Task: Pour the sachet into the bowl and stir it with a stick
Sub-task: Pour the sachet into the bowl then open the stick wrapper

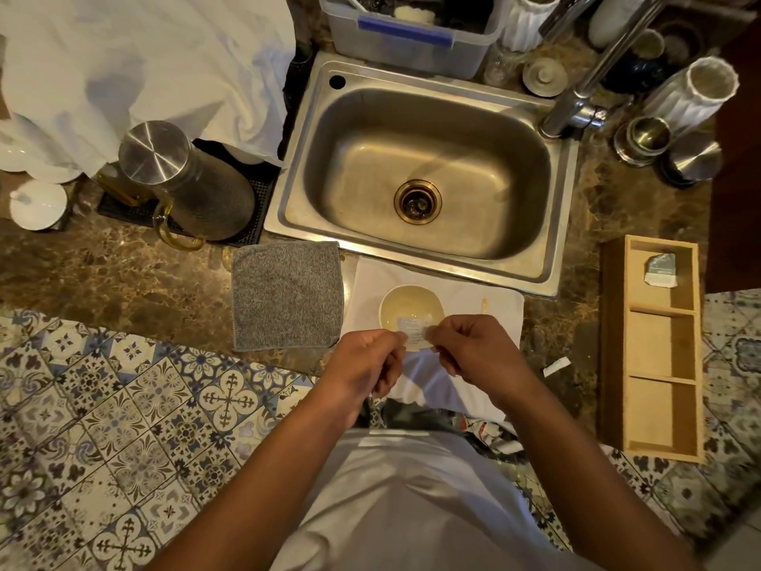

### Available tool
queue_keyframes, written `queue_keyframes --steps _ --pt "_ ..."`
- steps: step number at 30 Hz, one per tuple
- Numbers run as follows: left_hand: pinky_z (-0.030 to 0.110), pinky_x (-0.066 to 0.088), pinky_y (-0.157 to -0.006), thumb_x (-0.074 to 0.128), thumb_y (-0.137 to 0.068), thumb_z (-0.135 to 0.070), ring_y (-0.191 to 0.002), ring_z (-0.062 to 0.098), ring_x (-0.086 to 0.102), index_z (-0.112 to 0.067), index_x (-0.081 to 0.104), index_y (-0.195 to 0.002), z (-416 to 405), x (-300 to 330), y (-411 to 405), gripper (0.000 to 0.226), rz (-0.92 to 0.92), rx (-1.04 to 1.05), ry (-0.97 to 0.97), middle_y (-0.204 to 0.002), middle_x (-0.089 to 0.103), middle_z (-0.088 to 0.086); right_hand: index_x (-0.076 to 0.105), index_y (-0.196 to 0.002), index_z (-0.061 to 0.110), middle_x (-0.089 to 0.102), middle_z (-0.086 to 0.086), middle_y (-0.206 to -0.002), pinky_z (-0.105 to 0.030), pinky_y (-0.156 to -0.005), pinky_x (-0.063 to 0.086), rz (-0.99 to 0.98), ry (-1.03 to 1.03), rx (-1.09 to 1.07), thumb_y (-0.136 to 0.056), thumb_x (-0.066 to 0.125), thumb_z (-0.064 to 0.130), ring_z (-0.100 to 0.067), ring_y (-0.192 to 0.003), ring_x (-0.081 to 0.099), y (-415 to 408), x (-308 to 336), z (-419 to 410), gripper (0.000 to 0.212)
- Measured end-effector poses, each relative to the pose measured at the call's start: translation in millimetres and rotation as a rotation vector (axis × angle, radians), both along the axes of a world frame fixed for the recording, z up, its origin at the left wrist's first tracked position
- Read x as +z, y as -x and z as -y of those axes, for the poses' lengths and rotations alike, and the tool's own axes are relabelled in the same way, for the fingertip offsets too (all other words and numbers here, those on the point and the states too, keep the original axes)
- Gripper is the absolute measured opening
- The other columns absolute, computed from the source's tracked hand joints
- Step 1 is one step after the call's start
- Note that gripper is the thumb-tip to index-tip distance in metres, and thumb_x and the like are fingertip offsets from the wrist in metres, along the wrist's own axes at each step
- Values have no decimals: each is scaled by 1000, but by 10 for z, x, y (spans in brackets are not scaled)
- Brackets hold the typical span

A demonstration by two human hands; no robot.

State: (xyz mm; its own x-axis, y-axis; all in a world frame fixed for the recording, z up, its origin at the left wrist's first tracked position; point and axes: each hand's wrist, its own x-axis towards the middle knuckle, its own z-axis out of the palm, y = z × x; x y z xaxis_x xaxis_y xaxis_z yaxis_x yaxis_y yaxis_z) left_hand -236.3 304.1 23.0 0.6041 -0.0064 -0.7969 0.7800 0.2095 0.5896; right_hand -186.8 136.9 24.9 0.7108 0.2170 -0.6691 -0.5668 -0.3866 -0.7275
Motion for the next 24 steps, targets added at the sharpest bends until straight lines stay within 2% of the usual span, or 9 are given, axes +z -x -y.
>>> queue_keyframes --steps 3,7,11,14,16,17,20,24 --pt "24 30 -41 59 -98 -14 -41 20 39 -13 61 -60 20 -11 -21 39 33 -16 -26 -46 53 8 65 -60 7 58 -10 -51 -18 -43 35 11 -33 8 -98 61 15 -8 -37 42 11 8 1 38" --pt "25 37 -41 56 -103 -15 -40 21 51 -3 66 -78 19 4 -28 29 188 -114 -33 -58 66 16 66 -77 -2 63 -20 -62 -26 -46 41 69 -99 -10 -98 60 10 -15 -45 48 31 0 100 25" --pt "24 40 -40 58 -102 -14 -42 19 56 2 67 -94 73 -14 -20 20 264 -149 -35 -65 73 12 68 -81 10 64 -10 -60 -26 -45 42 81 -183 -57 -96 65 8 -22 -51 49 63 -13 276 15" --pt "25 42 -42 60 -101 -13 -43 17 56 -4 71 -96 203 -61 -14 15 328 -220 -125 -70 75 11 69 -83 5 62 -8 -58 -26 -48 44 104 -164 -105 -93 70 7 -22 -53 50 119 -34 458 10" --pt "24 39 -40 60 -101 -12 -42 17 55 -5 71 -93 338 -116 -7 16 337 -252 -116 -70 75 12 70 -85 1 61 -21 -65 -28 -52 46 122 -128 -117 -92 70 9 -23 -56 52 180 -55 609 11" --pt "23 38 -40 60 -101 -11 -42 18 54 -8 72 -93 416 -150 -1 15 333 -264 -95 -69 75 11 70 -84 0 60 -22 -65 -27 -52 45 116 -115 -134 -93 70 9 -22 -56 51 220 -73 690 13" --pt "20 40 -43 62 -100 -10 -42 21 54 -15 75 -94 667 -221 -13 15 334 -331 -80 -67 74 12 68 -72 10 56 -3 -56 -23 -46 41 38 -91 -220 -95 68 12 -14 -49 47 372 -140 920 23" --pt "21 46 -49 62 -101 -20 -43 16 57 -4 71 -90 992 -325 -84 21 339 -530 -193 -70 75 13 61 -67 7 52 -5 -53 -26 -45 38 -31 -61 -332 -97 66 19 -15 -44 42 592 -284 1191 33"
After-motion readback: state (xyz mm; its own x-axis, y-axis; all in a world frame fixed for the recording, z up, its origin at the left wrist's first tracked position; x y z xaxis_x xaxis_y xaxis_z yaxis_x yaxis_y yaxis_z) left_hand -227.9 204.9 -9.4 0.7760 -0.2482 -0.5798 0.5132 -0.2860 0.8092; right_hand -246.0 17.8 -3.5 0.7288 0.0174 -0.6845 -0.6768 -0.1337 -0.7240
